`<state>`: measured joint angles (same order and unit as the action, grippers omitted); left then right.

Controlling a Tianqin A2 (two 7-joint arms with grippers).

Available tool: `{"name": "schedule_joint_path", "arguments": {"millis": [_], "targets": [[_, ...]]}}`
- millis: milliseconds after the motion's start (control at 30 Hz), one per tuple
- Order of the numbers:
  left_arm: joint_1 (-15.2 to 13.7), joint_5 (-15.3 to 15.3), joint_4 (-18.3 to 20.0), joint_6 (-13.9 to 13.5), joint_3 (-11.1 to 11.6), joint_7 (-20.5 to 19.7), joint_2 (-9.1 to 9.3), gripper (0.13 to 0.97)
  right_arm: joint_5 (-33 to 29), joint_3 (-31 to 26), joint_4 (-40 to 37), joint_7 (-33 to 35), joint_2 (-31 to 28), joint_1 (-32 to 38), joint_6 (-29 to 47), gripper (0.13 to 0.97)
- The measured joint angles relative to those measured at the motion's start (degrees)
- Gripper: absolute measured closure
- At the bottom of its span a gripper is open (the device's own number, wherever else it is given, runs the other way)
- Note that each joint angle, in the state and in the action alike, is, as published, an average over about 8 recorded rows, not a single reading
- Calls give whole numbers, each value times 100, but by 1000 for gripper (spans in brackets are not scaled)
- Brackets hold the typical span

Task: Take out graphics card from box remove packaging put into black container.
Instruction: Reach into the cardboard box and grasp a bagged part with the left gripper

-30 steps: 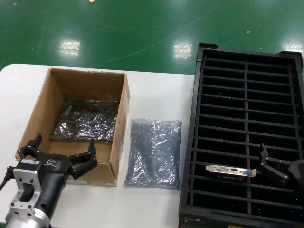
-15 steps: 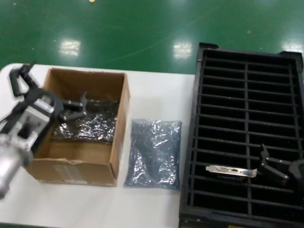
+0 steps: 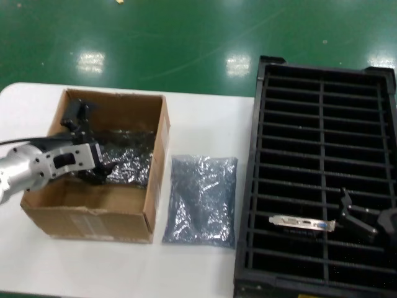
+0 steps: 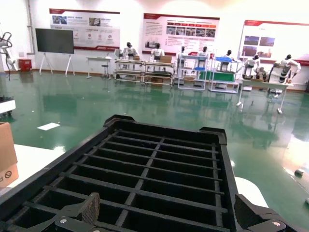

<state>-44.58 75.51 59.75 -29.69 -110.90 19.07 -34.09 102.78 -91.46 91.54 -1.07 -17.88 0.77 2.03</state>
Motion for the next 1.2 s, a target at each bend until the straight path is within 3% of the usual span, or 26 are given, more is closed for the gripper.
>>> {"name": "schedule_joint_path", "arguments": {"millis": [133,367,600,767,900,1200], "targets": [[-475,-150,-690,-296,-274,369,125,132,0,0,0,0,0,0,0,129],[-1035,-257,-1712,-326,-537,1014,504,132,0,0,0,-1,0,0,0,129],[-1428,-248,-2593,-516,-696,1329,865,132,0,0,0,-1,0,0,0,129],[-1745,-171,-3354,-407,-696,1795,1132,132,-1,0,0,-1,0,0,0,129],[-1880,-116,-3780,-305,-686,2135,1278,139,-1,0,0,-1,0,0,0,129],[-1953,-6,-4291,-211,-656,2726,1398,155,-1,0,0,-1,0,0,0,129]]}}
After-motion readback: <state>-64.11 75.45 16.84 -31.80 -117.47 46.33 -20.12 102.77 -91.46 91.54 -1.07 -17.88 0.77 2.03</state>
